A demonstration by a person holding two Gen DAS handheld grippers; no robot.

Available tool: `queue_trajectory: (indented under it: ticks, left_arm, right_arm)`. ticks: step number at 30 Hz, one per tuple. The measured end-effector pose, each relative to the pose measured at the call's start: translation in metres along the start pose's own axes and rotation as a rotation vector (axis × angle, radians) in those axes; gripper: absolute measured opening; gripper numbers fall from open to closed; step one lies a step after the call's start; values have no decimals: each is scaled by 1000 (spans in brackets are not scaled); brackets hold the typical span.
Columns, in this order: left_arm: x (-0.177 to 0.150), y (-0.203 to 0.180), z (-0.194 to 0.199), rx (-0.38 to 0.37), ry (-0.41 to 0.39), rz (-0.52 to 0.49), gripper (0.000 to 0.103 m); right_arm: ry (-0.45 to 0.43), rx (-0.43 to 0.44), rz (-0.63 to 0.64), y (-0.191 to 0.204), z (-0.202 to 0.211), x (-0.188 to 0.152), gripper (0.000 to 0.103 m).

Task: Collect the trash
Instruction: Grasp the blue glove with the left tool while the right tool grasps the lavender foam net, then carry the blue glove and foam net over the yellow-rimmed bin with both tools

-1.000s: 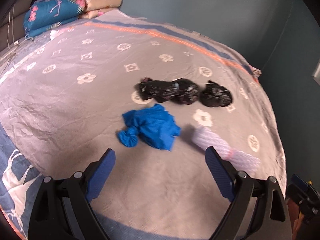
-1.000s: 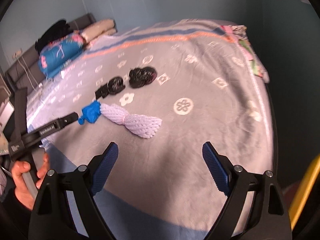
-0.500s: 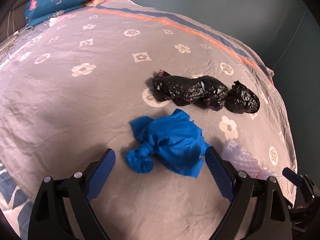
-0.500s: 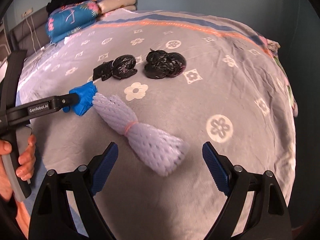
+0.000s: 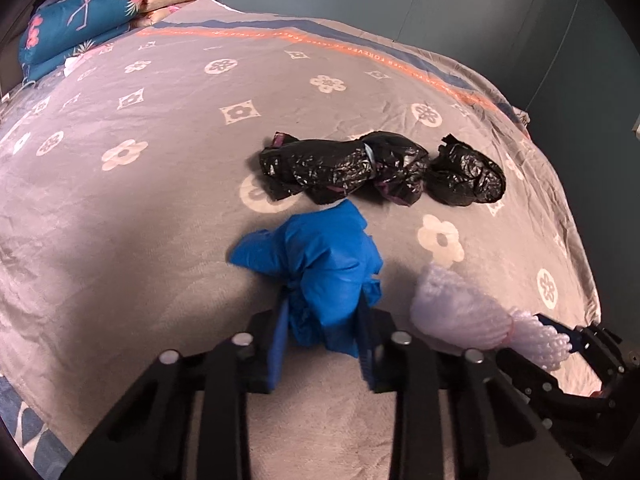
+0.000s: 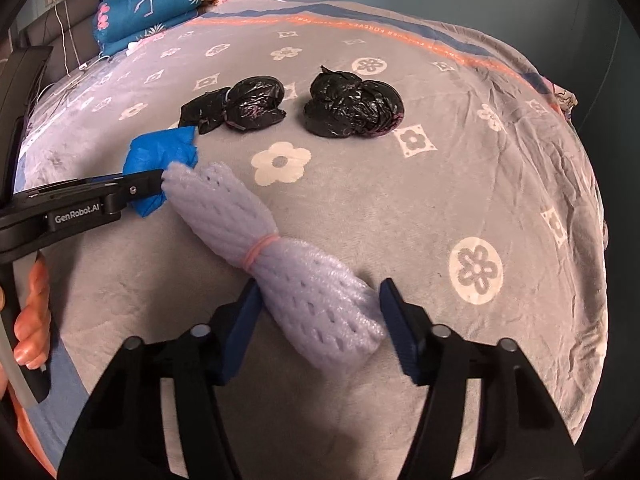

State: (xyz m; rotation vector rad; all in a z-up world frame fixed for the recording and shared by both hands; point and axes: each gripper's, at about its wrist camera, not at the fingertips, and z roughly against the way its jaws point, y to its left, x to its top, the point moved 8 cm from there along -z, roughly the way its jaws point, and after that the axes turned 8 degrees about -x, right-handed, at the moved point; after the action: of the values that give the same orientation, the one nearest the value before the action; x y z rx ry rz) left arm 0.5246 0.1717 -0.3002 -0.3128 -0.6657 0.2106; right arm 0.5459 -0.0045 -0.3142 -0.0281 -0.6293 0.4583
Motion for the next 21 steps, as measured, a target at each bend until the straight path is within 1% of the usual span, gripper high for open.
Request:
queue_trajectory:
  ticks: [1,3,6,11,16,21]
  left_arm:
    - [0,0,1,-8,-3,6,23]
    - [2,1,4,-19,-10,20,20]
    - [6,1,13,-40,-29,40,19]
    - [8,-10,35,-78,-70,37,19]
    - [-3,-20,65,-106,-100,40,19]
    - [-6,-33,97,-120,-141,44,19]
  right_arm:
    - [3,-6,8,1,0,0,47]
    - [4,-19,18,2,3,-1,38]
    - [-5,-17,3,1,12,-1,30]
    - [-18,-38,-1,-4,33,-3,28]
    - [-22,-46,-10,-11,56,-13,28]
    - [-21,-53,-73,-27,86,-31,28]
